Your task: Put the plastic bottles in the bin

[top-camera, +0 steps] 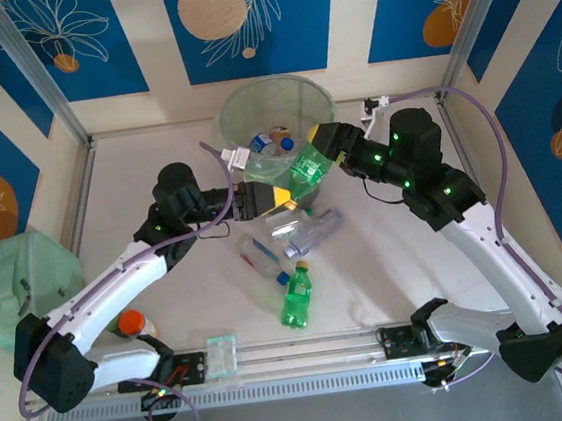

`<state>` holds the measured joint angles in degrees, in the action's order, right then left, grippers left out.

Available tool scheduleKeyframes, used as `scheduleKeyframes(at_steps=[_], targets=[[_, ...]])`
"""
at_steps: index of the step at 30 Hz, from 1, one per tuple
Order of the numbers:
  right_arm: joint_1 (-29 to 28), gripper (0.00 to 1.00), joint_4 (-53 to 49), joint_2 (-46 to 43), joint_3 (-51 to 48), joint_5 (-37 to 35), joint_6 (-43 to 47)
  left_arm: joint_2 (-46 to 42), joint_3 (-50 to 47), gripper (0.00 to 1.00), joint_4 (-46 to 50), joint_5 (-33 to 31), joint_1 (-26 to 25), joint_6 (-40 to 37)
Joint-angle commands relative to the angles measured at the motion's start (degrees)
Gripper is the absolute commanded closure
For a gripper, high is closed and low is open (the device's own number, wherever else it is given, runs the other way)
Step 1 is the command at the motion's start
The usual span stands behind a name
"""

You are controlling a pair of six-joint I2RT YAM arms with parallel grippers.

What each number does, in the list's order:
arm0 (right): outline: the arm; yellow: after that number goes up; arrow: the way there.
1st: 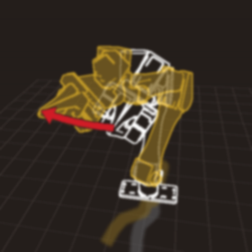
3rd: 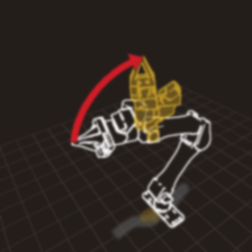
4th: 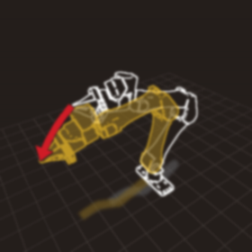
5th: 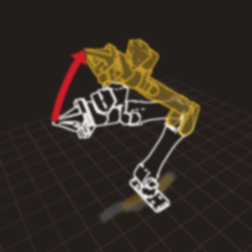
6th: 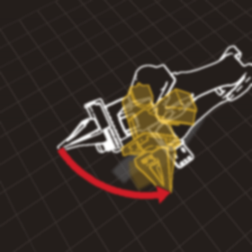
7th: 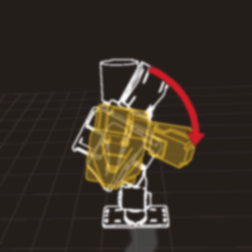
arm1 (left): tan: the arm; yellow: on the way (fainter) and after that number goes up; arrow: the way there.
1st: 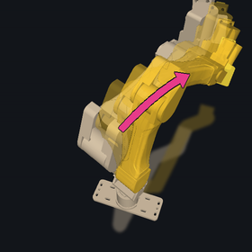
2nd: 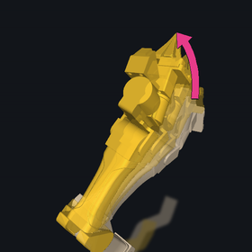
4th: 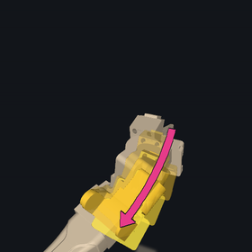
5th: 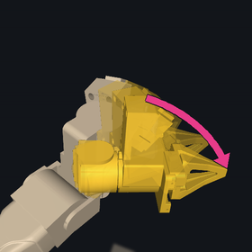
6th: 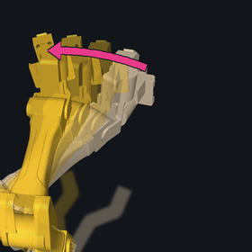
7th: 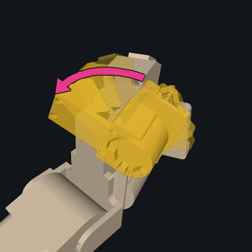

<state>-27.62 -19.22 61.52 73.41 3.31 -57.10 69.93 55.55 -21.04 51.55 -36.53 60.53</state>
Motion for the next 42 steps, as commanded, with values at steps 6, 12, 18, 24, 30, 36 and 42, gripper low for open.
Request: scheduleKeyframes(at_steps=[6, 12, 18, 24, 30, 36, 42], targets=[[0.3, 0.48, 5.1, -0.4, -0.6, 0.7, -2.4, 1.0, -0.2, 0.41, -3.6, 2.6, -1.1, 0.3], [0.3, 0.48, 5.6, -0.1, -0.8, 1.0, -2.7, 1.2, 0.1, 0.61, -3.3, 2.9, -1.1, -0.3], [0.2, 0.48, 5.3, -0.1, -1.1, 1.1, -2.9, 0.9, 0.5, 0.75, -1.7, 1.9, -1.1, -2.2], [0.2, 0.48, 5.3, -0.4, -1.4, 1.1, -3.2, 1.1, 1.6, 0.64, 0.5, 1.1, -1.1, -3.7], [0.0, 0.48, 6.0, -0.3, -2.2, 1.4, -3.9, 1.7, 1.8, 0.44, -1.5, 1.0, -1.1, -2.5], [-0.4, 0.48, 6.3, 0.1, -2.6, 1.5, -4.2, 2.0, 2.1, 0.57, -1.5, 1.2, -1.1, -2.5], [-1.2, 0.48, 6.5, 0.3, -3.7, 1.1, -4.5, 2.3, 2.8, 0.71, -0.8, 1.0, -1.1, -3.6]])
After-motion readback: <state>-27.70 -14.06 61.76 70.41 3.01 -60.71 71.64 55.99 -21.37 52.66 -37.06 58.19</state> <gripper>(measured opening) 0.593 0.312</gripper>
